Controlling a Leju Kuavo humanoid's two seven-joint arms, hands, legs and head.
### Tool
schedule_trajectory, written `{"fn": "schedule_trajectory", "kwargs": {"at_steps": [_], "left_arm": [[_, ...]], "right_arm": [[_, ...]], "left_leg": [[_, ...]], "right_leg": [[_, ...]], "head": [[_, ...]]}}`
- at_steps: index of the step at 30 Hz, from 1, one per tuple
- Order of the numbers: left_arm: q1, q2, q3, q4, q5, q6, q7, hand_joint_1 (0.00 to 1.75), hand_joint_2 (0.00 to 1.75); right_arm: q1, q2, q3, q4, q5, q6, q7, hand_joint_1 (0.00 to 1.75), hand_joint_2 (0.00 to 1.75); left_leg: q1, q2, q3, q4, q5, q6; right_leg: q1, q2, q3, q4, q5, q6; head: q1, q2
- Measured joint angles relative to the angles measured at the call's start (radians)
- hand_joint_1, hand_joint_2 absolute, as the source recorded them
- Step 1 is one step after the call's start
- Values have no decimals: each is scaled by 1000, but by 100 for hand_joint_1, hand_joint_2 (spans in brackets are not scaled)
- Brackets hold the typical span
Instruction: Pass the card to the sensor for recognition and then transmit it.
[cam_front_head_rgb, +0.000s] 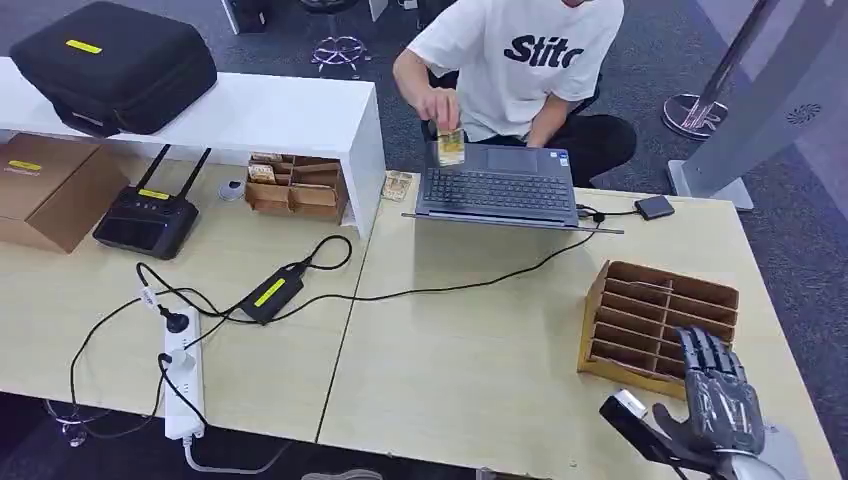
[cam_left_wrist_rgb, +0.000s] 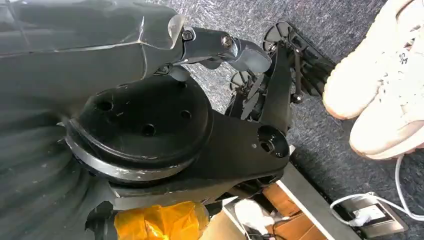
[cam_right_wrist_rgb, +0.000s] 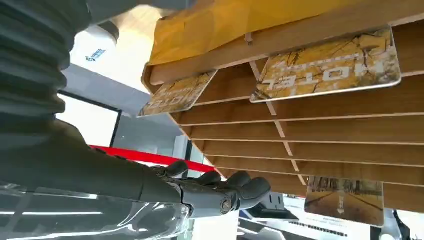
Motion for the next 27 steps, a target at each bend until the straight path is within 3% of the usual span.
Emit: {"fn": "schedule_trajectory", "kwargs": {"at_steps": [7, 8, 11, 22, 25, 27], "left_arm": [[0, 0, 0, 0, 0, 0, 1, 0, 175], [0, 0, 0, 0, 0, 0, 1, 0, 175], [0, 0, 0, 0, 0, 0, 1, 0, 175], [0, 0, 0, 0, 0, 1, 1, 0, 175], [0, 0, 0, 0, 0, 1, 1, 0, 175], [0, 0, 0, 0, 0, 1, 1, 0, 175]], "right_arm": [[-6, 4, -8, 23, 8, -5, 0, 61, 175], [-6, 4, -8, 26, 8, -6, 0, 134, 175], [-9, 4, -8, 30, 8, -10, 0, 148, 175], [-27, 8, -20, 35, 17, -15, 0, 150, 175], [-27, 9, -20, 35, 17, -15, 0, 171, 175], [-27, 10, -21, 35, 21, -15, 0, 175, 175]], "left_leg": [[0, 0, 0, 0, 0, 0], [0, 0, 0, 0, 0, 0], [0, 0, 0, 0, 0, 0], [0, 0, 1, 0, 0, 0], [0, 0, 1, 0, 0, 0], [0, 0, 1, 0, 0, 0]], "right_leg": [[0, 0, 0, 0, 0, 0], [0, 0, 0, 0, 0, 0], [0, 0, 0, 0, 0, 0], [0, 0, 1, 0, 0, 0], [0, 0, 1, 0, 0, 0], [0, 0, 1, 0, 0, 0]], "head": [[0, 0], [0, 0], [0, 0], [0, 0], [0, 0], [0, 0]]}}
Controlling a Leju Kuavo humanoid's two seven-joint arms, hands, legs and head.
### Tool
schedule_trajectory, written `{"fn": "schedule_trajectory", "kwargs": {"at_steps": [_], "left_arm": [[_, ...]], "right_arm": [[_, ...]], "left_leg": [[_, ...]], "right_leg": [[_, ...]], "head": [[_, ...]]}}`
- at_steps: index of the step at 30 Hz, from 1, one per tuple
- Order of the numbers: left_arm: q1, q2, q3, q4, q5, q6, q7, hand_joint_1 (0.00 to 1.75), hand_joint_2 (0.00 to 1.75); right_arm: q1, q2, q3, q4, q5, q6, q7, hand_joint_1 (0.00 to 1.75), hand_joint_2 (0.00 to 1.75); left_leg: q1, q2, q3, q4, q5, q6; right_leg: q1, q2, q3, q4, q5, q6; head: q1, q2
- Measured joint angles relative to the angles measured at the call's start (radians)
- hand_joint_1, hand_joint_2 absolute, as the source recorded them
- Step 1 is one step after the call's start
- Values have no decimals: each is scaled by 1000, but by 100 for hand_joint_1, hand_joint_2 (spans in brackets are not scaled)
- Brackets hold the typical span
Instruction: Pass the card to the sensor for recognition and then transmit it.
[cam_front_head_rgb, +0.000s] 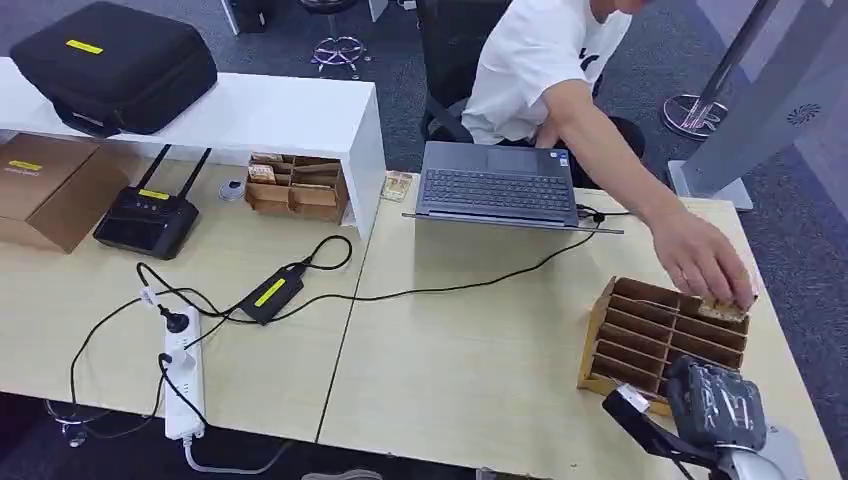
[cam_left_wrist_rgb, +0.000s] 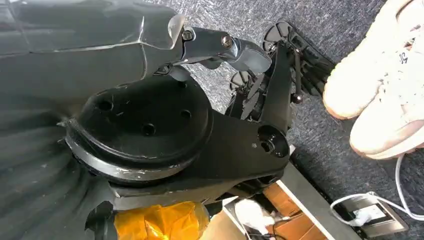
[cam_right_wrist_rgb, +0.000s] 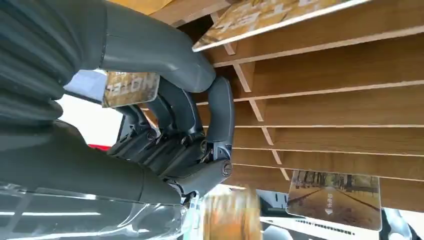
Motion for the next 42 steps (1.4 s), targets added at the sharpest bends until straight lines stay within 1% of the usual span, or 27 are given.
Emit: {"fn": "schedule_trajectory", "kwargs": {"at_steps": [11, 12, 14, 19, 23, 27, 32, 33, 34, 37, 40, 42], "left_arm": [[0, 0, 0, 0, 0, 7, 0, 0, 175], [0, 0, 0, 0, 0, 7, 0, 0, 175], [0, 0, 0, 0, 0, 7, 0, 0, 175], [0, 0, -2, 0, 0, 2, -3, 0, 175], [0, 3, -15, 0, 0, -5, -3, 0, 175], [0, 6, -25, 0, 0, -10, -3, 0, 175], [0, 7, -27, 0, 0, -10, -3, 0, 175], [0, 7, -27, 0, 0, -11, -3, 0, 175], [0, 7, -28, 0, 0, -11, -3, 0, 175], [0, 8, -32, 0, 0, -11, -3, 0, 175], [0, 8, -33, 0, 0, -9, -3, 0, 175], [0, 8, -33, 0, 0, -6, -3, 0, 175]], "right_arm": [[2, 2, -17, -2, 10, -3, -7, 175, 175], [4, 3, -20, -5, 10, -13, -15, 175, 175], [5, 3, -21, -27, 7, -65, -34, 175, 175], [3, 3, -13, -134, -7, -166, -29, 175, 175], [-5, 3, -3, -214, -25, -253, -40, 175, 175], [-15, 3, 7, -280, -32, -287, -47, 175, 175], [-19, 3, 17, -326, -34, -289, -51, 175, 175], [-19, 3, 18, -330, -37, -288, -51, 35, 175], [-19, 3, 19, -333, -48, -287, -52, 0, 175], [-19, 3, 21, -338, -71, -261, -50, 0, 175], [-16, 3, 21, -337, -83, -190, -34, 0, 175], [-10, 1, 21, -332, -86, -155, -28, 0, 175]], "left_leg": [[0, 0, 0, 0, 0, 0], [0, 0, 0, 0, 0, 0], [0, 0, 0, 0, 0, 0], [0, 0, 0, 0, 0, 0], [0, 0, 0, 0, 0, 0], [0, 0, 0, 0, 0, 0], [0, 0, 0, 0, 0, 0], [0, 0, 0, 0, 0, 0], [0, 0, 0, 0, 0, 0], [0, 0, 0, 0, 0, 0], [0, 0, 0, 0, 0, 0], [0, 0, 0, 0, 0, 0]], "right_leg": [[0, 0, 0, 0, 0, 0], [0, 0, 0, 0, 0, 0], [0, 0, 0, 0, 0, 0], [0, 0, 0, 0, 0, 0], [0, 0, 0, 0, 0, 0], [0, 0, 0, 0, 0, 0], [0, 0, 0, 0, 0, 0], [0, 0, 0, 0, 0, 0], [0, 0, 0, 0, 0, 0], [0, 0, 0, 0, 0, 0], [0, 0, 0, 0, 0, 0], [0, 0, 0, 0, 0, 0]], "head": [[0, 0], [0, 0], [0, 0], [0, 0], [0, 0], [0, 0], [0, 0], [0, 0], [0, 0], [0, 0], [0, 0], [0, 0]]}}
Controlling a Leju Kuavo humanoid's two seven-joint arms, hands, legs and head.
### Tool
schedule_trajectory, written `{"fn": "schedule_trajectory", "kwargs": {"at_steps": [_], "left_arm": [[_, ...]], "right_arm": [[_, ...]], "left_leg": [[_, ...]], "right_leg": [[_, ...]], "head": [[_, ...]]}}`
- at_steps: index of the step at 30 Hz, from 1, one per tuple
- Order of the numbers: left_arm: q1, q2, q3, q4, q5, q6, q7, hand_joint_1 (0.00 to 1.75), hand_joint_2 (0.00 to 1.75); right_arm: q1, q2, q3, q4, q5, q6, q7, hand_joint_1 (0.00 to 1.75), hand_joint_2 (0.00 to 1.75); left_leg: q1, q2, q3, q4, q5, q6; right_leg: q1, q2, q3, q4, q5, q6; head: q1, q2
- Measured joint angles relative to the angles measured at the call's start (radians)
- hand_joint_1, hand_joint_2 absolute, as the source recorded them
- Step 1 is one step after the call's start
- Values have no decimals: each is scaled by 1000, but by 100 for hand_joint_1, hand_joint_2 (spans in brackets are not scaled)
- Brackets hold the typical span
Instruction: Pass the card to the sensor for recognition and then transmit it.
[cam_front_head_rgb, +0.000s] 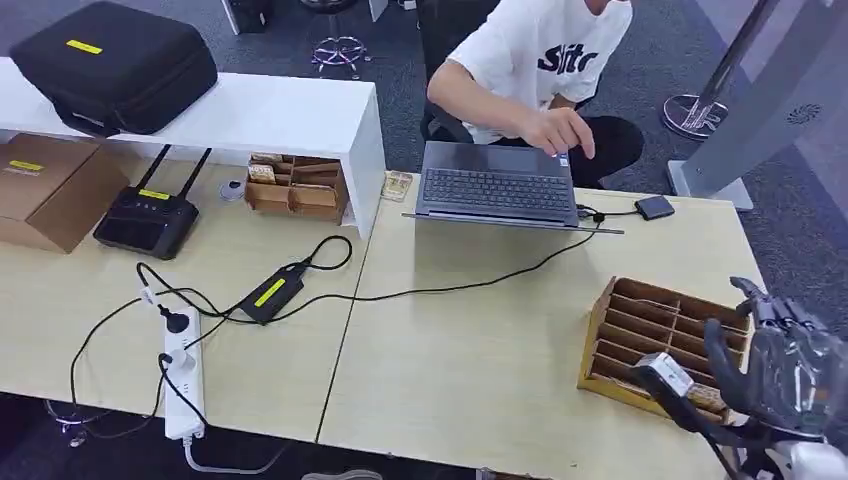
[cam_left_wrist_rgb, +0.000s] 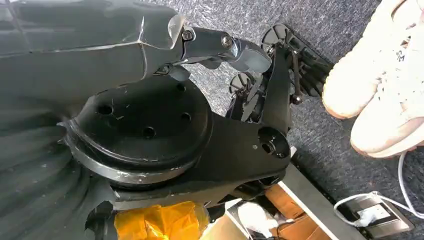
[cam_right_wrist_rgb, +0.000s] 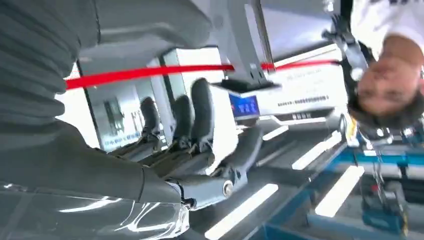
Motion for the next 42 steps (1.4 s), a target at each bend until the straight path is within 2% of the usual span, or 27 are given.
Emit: {"fn": "schedule_trajectory", "kwargs": {"at_steps": [18, 27, 31, 34, 37, 42], "left_arm": [[0, 0, 0, 0, 0, 2, 0, 0, 175], [0, 0, -4, 0, 0, 0, 4, 0, 175], [-1, 5, -15, 0, -4, -8, 14, 0, 175], [-4, 13, -36, 0, -8, -17, 28, 0, 175], [-8, 20, -47, 0, -8, -19, 35, 0, 175], [-11, 26, -60, 0, -7, -19, 37, 0, 175]], "right_arm": [[20, -8, 0, 26, 0, 19, 5, 0, 175], [0, -8, 7, 87, 45, 90, 28, 0, 175], [-68, -21, 34, 181, 102, 115, 66, 0, 175], [-197, -45, 59, 336, 165, 125, 116, 0, 175], [-287, -64, 73, 451, 182, 122, 124, 0, 175], [-353, -75, 87, 536, 182, 111, 124, 0, 175]], "left_leg": [[0, 0, 0, 0, 0, 0], [0, 0, 0, 0, 0, 0], [0, 1, 0, 0, 0, 0], [0, 5, 1, 0, 1, 1], [0, 3, 1, 0, 2, 1], [0, 3, 2, 0, 2, 0]], "right_leg": [[0, 0, 0, 0, 0, 0], [0, 0, 0, 0, 0, 0], [0, 1, 1, 1, 1, 0], [0, 4, 0, 1, 2, -1], [0, 2, 1, 0, 3, 0], [0, 3, 1, 0, 3, 0]], "head": [[0, 0], [0, 0], [0, 0], [0, 0], [0, 0], [0, 0]]}}
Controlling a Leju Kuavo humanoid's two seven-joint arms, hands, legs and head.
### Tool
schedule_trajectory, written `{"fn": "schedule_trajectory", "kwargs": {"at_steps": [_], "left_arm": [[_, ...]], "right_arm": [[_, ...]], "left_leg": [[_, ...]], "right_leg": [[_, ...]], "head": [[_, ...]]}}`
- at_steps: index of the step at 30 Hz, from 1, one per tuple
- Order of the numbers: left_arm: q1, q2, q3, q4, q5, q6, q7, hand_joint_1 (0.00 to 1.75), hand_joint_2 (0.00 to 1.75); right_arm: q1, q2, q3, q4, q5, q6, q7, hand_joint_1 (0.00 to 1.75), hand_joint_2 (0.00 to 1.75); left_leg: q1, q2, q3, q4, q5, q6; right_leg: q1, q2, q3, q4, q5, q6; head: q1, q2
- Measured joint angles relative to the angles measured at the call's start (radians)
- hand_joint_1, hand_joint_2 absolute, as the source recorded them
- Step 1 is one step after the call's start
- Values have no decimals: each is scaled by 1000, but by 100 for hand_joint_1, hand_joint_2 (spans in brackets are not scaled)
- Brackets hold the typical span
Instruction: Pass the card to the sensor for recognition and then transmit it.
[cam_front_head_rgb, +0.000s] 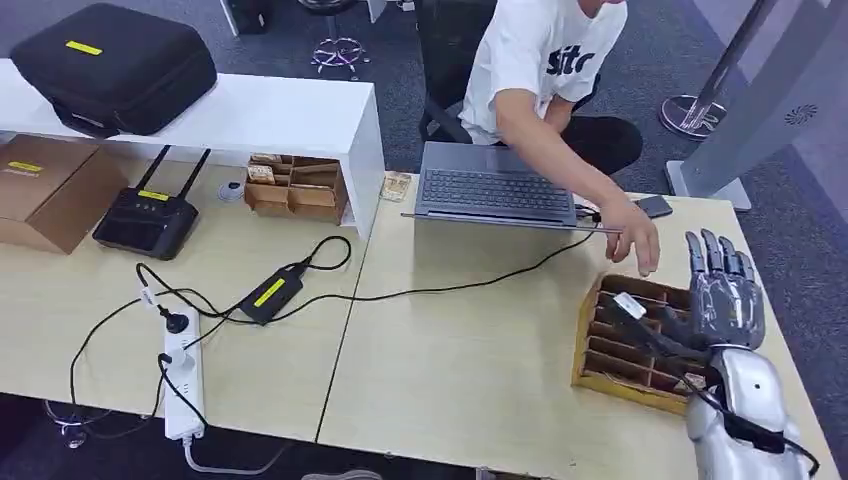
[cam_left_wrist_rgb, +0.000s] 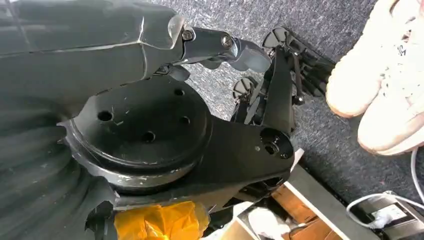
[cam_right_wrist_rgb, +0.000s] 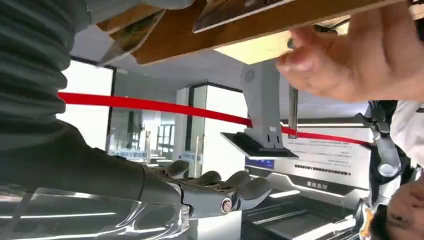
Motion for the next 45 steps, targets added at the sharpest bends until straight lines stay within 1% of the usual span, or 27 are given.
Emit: {"fn": "schedule_trajectory", "kwargs": {"at_steps": [5, 12, 18, 28, 33, 38, 45], "left_arm": [[-3, 3, -7, 0, 4, 0, 2, 0, 175], [-9, 6, -17, 0, 6, 0, 3, 0, 175], [-10, 6, -23, 0, 7, 3, 7, 0, 175], [-10, 6, -23, 0, 7, 3, 5, 0, 175], [-10, 6, -23, 0, 7, 3, 1, 0, 175], [-9, 6, -23, 0, 7, 7, -2, 0, 175], [-9, 5, -23, 0, 7, 8, -2, 0, 175]], "right_arm": [[-44, -5, 8, 60, 23, 21, 20, 0, 175], [-88, -7, 14, 133, 41, 9, 33, 0, 175], [-98, -7, 14, 154, 58, 0, 29, 0, 175], [-92, -7, 14, 148, 70, -13, 6, 0, 175], [-74, -7, 14, 120, 10, -26, -24, 0, 175], [-30, -7, 9, 56, -75, -21, -62, 0, 175], [-12, -7, 0, 18, -97, -15, -71, 0, 175]], "left_leg": [[0, 0, 0, 0, 0, 0], [0, 0, 2, 0, 0, 0], [0, 0, 4, 0, 0, 0], [0, 0, 4, 0, 0, 0], [0, 0, 3, 0, 0, 0], [0, 0, 3, 0, 0, 0], [0, 0, 2, 0, 0, 0]], "right_leg": [[0, 0, 0, 0, 0, 0], [0, 0, 3, 0, 0, 0], [0, 0, 4, -1, 1, 1], [0, 0, 4, -1, 1, 1], [0, 0, 4, -1, 1, 1], [0, 0, 3, 0, 1, 1], [0, 0, 2, -1, 0, 1]], "head": [[0, 0], [0, 0], [0, 0], [0, 0], [0, 0], [0, 0], [0, 0]]}}
